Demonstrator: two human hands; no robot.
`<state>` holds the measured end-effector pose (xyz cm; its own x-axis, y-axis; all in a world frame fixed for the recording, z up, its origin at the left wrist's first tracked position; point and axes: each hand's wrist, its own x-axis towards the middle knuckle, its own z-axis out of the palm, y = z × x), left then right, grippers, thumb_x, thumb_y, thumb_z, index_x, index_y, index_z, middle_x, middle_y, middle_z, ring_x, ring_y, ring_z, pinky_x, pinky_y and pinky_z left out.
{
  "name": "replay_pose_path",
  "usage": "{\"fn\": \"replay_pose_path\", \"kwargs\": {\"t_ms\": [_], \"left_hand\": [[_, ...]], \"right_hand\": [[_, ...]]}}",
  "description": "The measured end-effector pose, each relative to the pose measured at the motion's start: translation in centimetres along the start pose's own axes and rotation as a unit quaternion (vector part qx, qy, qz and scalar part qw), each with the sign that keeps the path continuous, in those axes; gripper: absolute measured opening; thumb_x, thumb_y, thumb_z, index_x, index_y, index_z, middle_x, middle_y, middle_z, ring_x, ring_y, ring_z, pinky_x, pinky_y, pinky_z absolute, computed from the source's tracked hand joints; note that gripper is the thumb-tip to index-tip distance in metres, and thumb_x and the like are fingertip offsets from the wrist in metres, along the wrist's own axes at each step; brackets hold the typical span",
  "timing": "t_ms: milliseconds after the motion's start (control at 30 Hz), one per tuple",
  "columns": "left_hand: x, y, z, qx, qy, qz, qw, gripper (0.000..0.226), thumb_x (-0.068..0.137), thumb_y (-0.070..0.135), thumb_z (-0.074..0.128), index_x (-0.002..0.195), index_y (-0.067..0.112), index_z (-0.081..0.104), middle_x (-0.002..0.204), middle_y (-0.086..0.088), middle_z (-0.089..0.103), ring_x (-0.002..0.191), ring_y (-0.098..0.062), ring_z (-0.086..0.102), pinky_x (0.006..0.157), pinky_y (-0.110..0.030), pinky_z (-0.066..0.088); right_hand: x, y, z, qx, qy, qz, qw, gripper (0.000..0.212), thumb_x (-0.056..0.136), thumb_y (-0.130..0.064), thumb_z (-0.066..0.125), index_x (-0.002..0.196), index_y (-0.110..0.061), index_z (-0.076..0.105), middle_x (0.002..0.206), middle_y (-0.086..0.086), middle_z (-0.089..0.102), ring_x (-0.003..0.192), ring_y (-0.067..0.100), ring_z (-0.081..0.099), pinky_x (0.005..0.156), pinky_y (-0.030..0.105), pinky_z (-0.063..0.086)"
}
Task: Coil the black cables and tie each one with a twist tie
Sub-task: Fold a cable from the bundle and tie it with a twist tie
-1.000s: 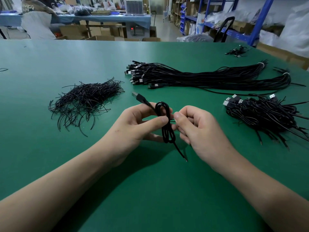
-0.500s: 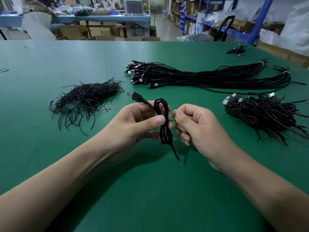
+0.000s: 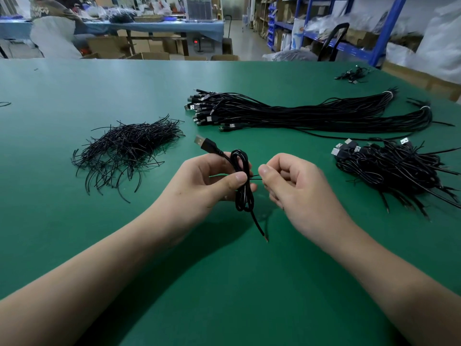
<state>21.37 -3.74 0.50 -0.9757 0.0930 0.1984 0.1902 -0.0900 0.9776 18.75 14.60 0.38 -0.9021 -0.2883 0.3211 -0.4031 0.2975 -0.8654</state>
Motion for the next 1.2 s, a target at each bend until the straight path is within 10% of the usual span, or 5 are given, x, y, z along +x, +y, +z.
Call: {"fn": "replay_pose_path", "kwargs": {"t_ms": [300,667,933,1200], "left_hand": [[0.2,-0.5,-0.2,0.121,0.036,0.035,0.991,0.011,0.096,-0.001,0.062,0.107,-0.002,0.065,0.097,-0.009,0.076,0.088,-0.017,0.075,0.083,-0.03,0.059],[0.4,-0.7,-0.4,0.173,0.088,0.046,0.98,0.011,0.097,0.004,0.064,0.107,0.007,0.066,0.096,-0.003,0.075,0.093,-0.018,0.074,0.091,-0.047,0.059],[0.3,-0.5,-0.5,0.141,0.09,0.074,0.983,0.01,0.096,0.002,0.063,0.101,0.011,0.065,0.092,0.003,0.077,0.092,-0.017,0.076,0.085,-0.043,0.061],[-0.1,0.0,0.2,0.149,0.058,0.103,0.982,0.013,0.096,0.005,0.064,0.1,0.017,0.065,0.096,-0.005,0.075,0.093,-0.024,0.075,0.081,-0.05,0.061]], "right_hand": [[-0.6,-0.8,-0.4,-0.28,0.087,-0.188,0.937,0.016,0.096,-0.037,0.063,0.082,-0.03,0.063,0.075,-0.01,0.052,0.072,0.009,0.048,0.064,0.038,0.046],[-1.0,-1.1,0.3,-0.273,0.072,-0.224,0.933,0.012,0.092,-0.031,0.071,0.088,-0.02,0.073,0.077,-0.01,0.057,0.077,0.013,0.054,0.067,0.038,0.048],[-0.6,-0.9,0.2,-0.046,0.025,-0.075,0.996,0.017,0.095,-0.023,0.063,0.092,-0.028,0.079,0.077,-0.013,0.068,0.071,0.01,0.06,0.064,0.022,0.044],[-0.2,-0.8,0.3,0.134,-0.062,0.108,0.983,0.034,0.103,-0.035,0.052,0.077,-0.014,0.06,0.059,-0.001,0.048,0.049,0.009,0.035,0.044,0.018,0.029]]}}
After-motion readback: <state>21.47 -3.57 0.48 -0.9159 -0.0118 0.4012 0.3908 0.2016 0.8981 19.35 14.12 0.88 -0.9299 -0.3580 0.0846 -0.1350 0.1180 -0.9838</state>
